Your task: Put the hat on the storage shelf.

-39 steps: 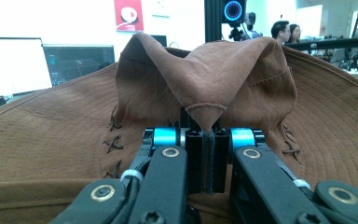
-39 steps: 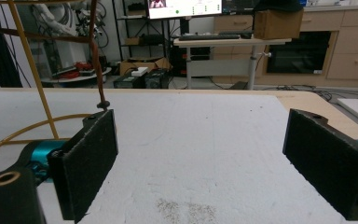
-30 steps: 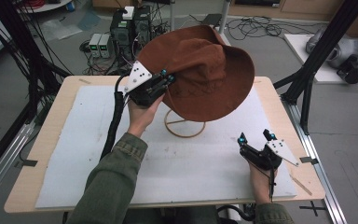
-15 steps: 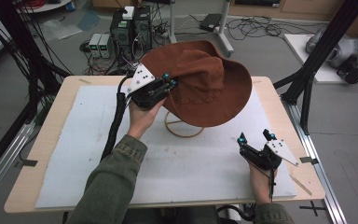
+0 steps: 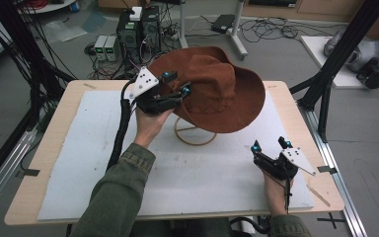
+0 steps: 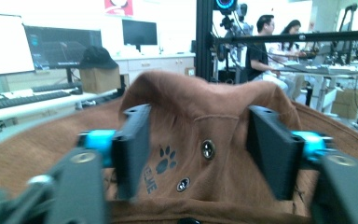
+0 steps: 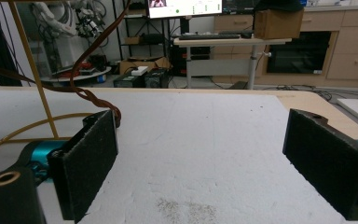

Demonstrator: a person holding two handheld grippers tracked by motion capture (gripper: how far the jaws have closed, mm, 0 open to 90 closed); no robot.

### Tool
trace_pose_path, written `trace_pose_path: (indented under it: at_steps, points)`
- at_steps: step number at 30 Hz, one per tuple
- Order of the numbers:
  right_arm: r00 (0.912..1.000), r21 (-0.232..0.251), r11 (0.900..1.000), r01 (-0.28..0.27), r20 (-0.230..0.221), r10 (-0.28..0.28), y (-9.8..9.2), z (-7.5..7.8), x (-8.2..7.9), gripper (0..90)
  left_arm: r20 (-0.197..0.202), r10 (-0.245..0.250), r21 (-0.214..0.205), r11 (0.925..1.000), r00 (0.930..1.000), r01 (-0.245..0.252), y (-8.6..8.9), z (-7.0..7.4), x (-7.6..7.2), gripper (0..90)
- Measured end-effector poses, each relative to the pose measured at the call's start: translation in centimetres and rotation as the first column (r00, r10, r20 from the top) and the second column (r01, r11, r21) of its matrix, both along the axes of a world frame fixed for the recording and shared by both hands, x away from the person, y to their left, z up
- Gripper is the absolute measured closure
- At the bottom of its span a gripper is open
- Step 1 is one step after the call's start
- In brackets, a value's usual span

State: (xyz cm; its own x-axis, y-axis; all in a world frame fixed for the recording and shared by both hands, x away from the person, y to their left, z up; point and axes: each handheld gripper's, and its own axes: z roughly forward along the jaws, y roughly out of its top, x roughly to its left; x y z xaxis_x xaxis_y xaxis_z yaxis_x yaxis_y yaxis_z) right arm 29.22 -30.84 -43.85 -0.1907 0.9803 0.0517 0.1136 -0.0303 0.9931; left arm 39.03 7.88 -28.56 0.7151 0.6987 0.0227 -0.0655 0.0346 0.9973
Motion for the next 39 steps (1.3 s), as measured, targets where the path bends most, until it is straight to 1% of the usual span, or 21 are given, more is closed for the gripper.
trace_pose_path:
  at_steps: [5,8,11,12,13,15,18,21,22,23,24,25,26,27,28,29,32,34,35,37,39]
  points:
    - [1.0000,-0.002,1.0000,0.003,0.004,-0.003,0.0,0.0,0.0,9.4,0.001,0.035,0.005,0.9994,0.9994,-0.035,0.7,0.3,-0.3,22.3]
    - [1.0000,-0.002,1.0000,0.004,0.009,-0.004,0.0,0.0,0.0,9.4,0.016,0.079,0.007,0.9968,0.9967,-0.079,1.5,0.6,-0.8,21.1]
    - [1.0000,0.003,1.0000,0.007,0.007,-0.007,0.0,0.1,-0.2,9.4,0.023,0.131,0.003,0.9914,0.9912,-0.131,3.0,0.9,-1.6,21.3]
    - [1.0000,0.003,1.0000,0.007,0.007,-0.007,0.0,0.1,-0.2,9.4,0.029,0.150,-0.007,0.9888,0.9883,-0.149,3.7,0.9,-1.9,21.3]
    - [0.9999,0.003,1.0000,0.008,0.006,-0.008,0.0,0.1,-0.2,9.4,0.038,0.180,-0.012,0.9836,0.9829,-0.180,4.6,1.0,-2.4,21.6]
    - [0.9999,0.009,0.9999,0.009,0.004,-0.009,0.0,0.1,-0.3,9.4,0.041,0.231,-0.018,0.9730,0.9722,-0.230,6.4,1.0,-3.3,22.0]
    - [0.9998,-0.002,0.9999,0.011,0.014,-0.011,0.0,0.1,-0.3,9.4,0.039,0.312,-0.033,0.9498,0.9492,-0.311,9.1,0.7,-4.6,22.0]
    - [0.9999,0.003,0.9999,0.010,0.007,-0.010,0.0,0.1,-0.3,9.4,0.037,0.409,-0.049,0.9120,0.9117,-0.407,12.0,0.0,-6.3,21.5]
    - [0.9999,0.002,0.9999,0.011,0.007,-0.011,0.0,0.1,-0.3,9.4,0.037,0.442,-0.049,0.8967,0.8964,-0.440,12.9,-0.4,-6.9,21.2]
    - [0.9999,0.002,0.9999,0.010,0.008,-0.010,0.1,0.1,-0.4,9.4,0.036,0.468,-0.048,0.8833,0.8829,-0.466,13.7,-0.8,-7.5,20.4]
    - [0.9998,0.001,0.9999,0.015,0.015,-0.015,0.1,0.2,-0.4,9.4,0.025,0.498,-0.044,0.8670,0.8670,-0.496,14.7,-1.3,-8.2,18.8]
    - [0.9998,0.001,0.9999,0.015,0.015,-0.015,0.1,0.2,-0.4,9.4,0.018,0.517,-0.046,0.8554,0.8558,-0.516,15.2,-1.7,-8.6,18.8]
    - [0.9998,-0.003,0.9999,0.014,0.016,-0.014,0.1,0.2,-0.4,9.4,0.010,0.553,-0.043,0.8323,0.8328,-0.553,15.9,-2.3,-9.2,18.5]
    - [0.9998,0.002,0.9999,0.014,0.014,-0.014,0.1,0.2,-0.4,9.4,0.006,0.573,-0.045,0.8188,0.8195,-0.572,16.4,-2.7,-9.6,17.7]
    - [0.9998,0.003,0.9999,0.014,0.012,-0.014,0.1,0.2,-0.5,9.4,0.004,0.596,-0.053,0.8023,0.8033,-0.595,16.9,-3.3,-10.1,17.7]
    - [0.9998,0.000,0.9999,0.014,0.012,-0.014,0.2,0.2,-0.5,9.4,0.002,0.627,-0.058,0.7779,0.7792,-0.626,17.4,-3.9,-10.8,17.7]
    - [0.9998,-0.005,0.9999,0.014,0.016,-0.014,0.3,0.2,-0.4,9.4,0.001,0.683,-0.054,0.7292,0.7302,-0.682,18.3,-5.5,-12.1,17.7]
    - [0.9999,-0.002,0.9999,0.012,0.012,-0.012,0.3,0.2,-0.5,9.4,-0.003,0.706,-0.052,0.7066,0.7077,-0.706,18.8,-6.6,-12.8,17.6]
    - [0.9999,-0.003,0.9999,0.012,0.012,-0.012,0.3,0.2,-0.5,9.4,-0.006,0.711,-0.046,0.7023,0.7032,-0.710,18.9,-7.1,-13.1,17.6]
    - [0.9998,-0.006,0.9999,0.012,0.014,-0.012,0.3,0.2,-0.4,9.4,-0.005,0.726,-0.037,0.6870,0.6875,-0.726,19.2,-8.3,-13.6,17.7]
    - [0.9998,-0.006,0.9999,0.012,0.014,-0.012,0.3,0.2,-0.4,9.4,-0.009,0.738,-0.039,0.6737,0.6745,-0.738,19.3,-9.3,-14.0,17.6]
